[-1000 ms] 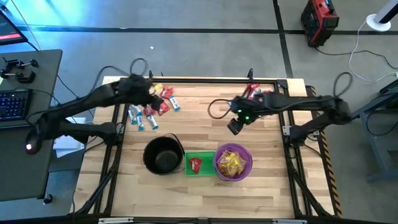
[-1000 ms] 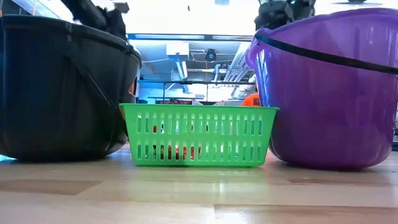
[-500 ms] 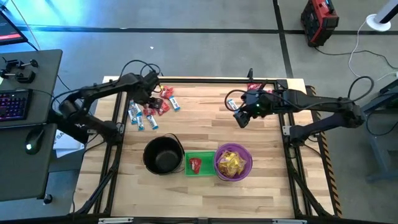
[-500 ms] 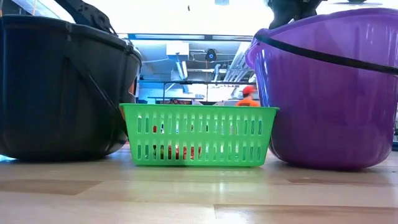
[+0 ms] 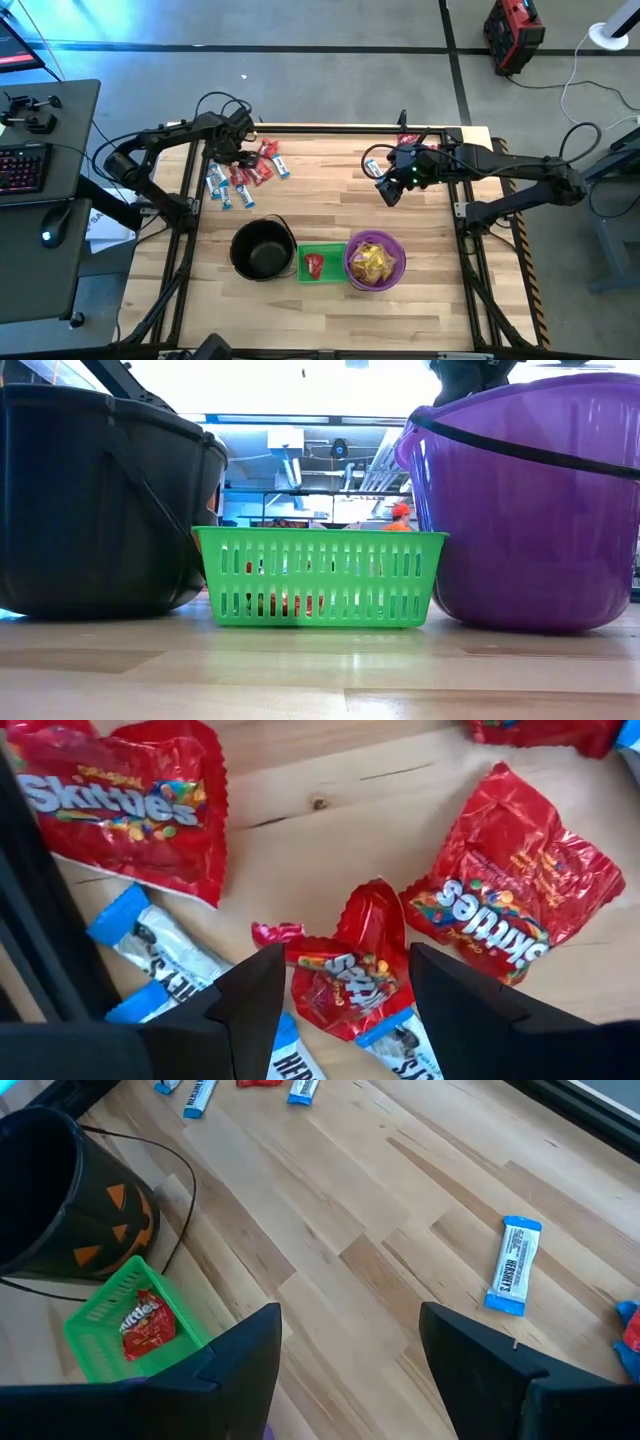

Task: Sort candy by brand, put in halloween buckets
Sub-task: Put the red candy into the green bin

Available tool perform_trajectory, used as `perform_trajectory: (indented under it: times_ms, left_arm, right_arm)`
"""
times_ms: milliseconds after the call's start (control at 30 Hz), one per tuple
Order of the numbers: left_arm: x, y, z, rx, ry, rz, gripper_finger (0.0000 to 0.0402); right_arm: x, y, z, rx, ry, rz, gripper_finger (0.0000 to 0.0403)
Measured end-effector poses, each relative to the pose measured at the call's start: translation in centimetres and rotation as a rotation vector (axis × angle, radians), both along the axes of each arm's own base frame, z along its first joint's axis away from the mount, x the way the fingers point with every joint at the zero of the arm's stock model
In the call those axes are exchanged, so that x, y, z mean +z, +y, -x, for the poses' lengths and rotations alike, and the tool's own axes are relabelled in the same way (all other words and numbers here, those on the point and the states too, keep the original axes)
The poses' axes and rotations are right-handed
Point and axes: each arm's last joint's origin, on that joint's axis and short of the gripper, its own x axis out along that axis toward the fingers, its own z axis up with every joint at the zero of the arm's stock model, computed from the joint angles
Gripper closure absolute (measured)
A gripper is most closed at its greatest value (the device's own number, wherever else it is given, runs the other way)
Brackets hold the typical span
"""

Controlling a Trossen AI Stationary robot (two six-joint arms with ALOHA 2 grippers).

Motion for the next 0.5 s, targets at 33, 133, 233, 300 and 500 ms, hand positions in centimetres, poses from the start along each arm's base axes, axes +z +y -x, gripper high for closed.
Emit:
perform_trajectory:
  times_ms: [33, 133, 233, 300, 500]
  left_arm:
    - [0.0, 0.1, 0.0, -0.002, -0.002, -0.002, 0.0197]
    - [-0.1, 0.0, 0.1, -0.013, -0.003, -0.001, 0.0197]
    - [-1.1, -0.5, 0.6, 0.003, -0.006, 0.041, 0.0201]
    - [-2.0, -0.8, 0.9, 0.020, -0.028, 0.058, 0.0204]
    - [-3.3, -1.5, 1.5, 0.036, -0.027, 0.063, 0.0215]
  right_arm:
    - [0.0, 0.0, 0.0, -0.001, 0.000, 0.001, 0.0171]
    - [0.0, 0.0, 0.0, -0.001, 0.001, 0.001, 0.0171]
    - [0.0, 0.0, 0.0, -0.002, 0.001, 0.002, 0.0171]
    - [0.0, 0.0, 0.0, -0.002, 0.001, 0.003, 0.0171]
    - [0.0, -0.1, 0.0, -0.016, 0.002, 0.019, 0.0171]
